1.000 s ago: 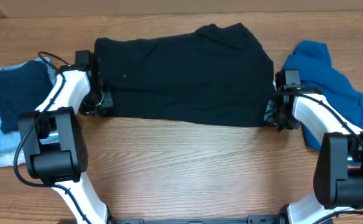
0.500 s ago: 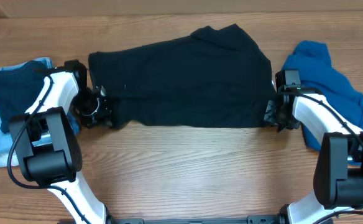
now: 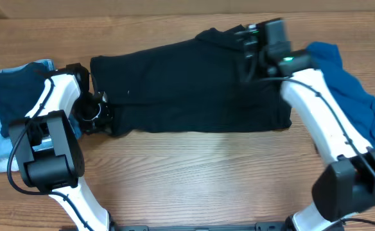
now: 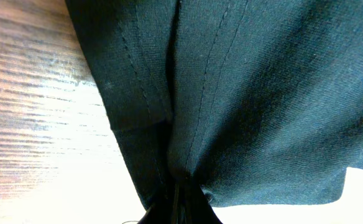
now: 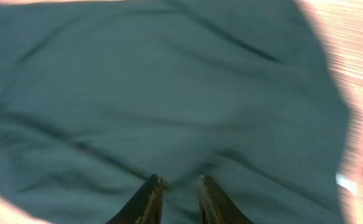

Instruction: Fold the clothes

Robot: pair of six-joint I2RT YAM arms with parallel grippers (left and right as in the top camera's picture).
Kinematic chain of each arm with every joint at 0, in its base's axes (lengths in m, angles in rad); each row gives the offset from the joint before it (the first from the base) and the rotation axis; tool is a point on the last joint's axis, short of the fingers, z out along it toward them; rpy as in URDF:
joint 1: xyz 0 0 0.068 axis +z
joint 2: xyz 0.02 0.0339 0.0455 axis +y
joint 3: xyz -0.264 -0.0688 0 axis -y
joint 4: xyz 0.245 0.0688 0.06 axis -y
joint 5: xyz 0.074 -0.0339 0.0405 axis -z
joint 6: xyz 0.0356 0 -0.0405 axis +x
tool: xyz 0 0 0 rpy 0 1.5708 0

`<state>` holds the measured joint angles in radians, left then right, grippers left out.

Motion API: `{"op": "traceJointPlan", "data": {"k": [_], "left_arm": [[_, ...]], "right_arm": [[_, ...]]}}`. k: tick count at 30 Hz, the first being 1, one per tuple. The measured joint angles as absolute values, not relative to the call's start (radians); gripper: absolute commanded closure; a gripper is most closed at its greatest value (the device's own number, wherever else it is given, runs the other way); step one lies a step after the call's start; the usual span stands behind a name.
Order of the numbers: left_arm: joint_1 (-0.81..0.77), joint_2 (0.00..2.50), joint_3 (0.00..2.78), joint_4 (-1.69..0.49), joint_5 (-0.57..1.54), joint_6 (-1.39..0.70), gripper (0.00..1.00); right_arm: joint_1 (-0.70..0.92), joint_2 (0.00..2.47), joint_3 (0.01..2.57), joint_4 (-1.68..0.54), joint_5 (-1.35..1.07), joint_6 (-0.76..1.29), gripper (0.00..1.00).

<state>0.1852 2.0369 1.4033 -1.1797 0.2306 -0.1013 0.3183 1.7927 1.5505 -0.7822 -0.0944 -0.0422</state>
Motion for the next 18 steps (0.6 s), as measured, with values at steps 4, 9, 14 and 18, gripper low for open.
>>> {"op": "traceJointPlan", "data": {"k": [4, 9, 14, 18], "left_arm": [[0.185, 2.037, 1.403, -1.181, 0.23, -0.101, 0.96], [0.185, 2.037, 1.403, -1.179, 0.229, -0.102, 0.96], [0.185, 2.037, 1.403, -1.178, 0.228, -0.104, 0.96], [0.185, 2.037, 1.403, -1.178, 0.228, -0.104, 0.96]], "right_arm": [[0.456, 1.98, 1.55, -0.596, -0.161, -0.073, 0.77], [0.56, 2.113, 1.548, -0.39, -0.239, -0.079, 0.78], [0.595, 2.172, 1.548, -0.295, -0.263, -0.083, 0.88], [0.595, 2.239, 1.548, -0.268, -0.263, -0.083, 0.89]]}}
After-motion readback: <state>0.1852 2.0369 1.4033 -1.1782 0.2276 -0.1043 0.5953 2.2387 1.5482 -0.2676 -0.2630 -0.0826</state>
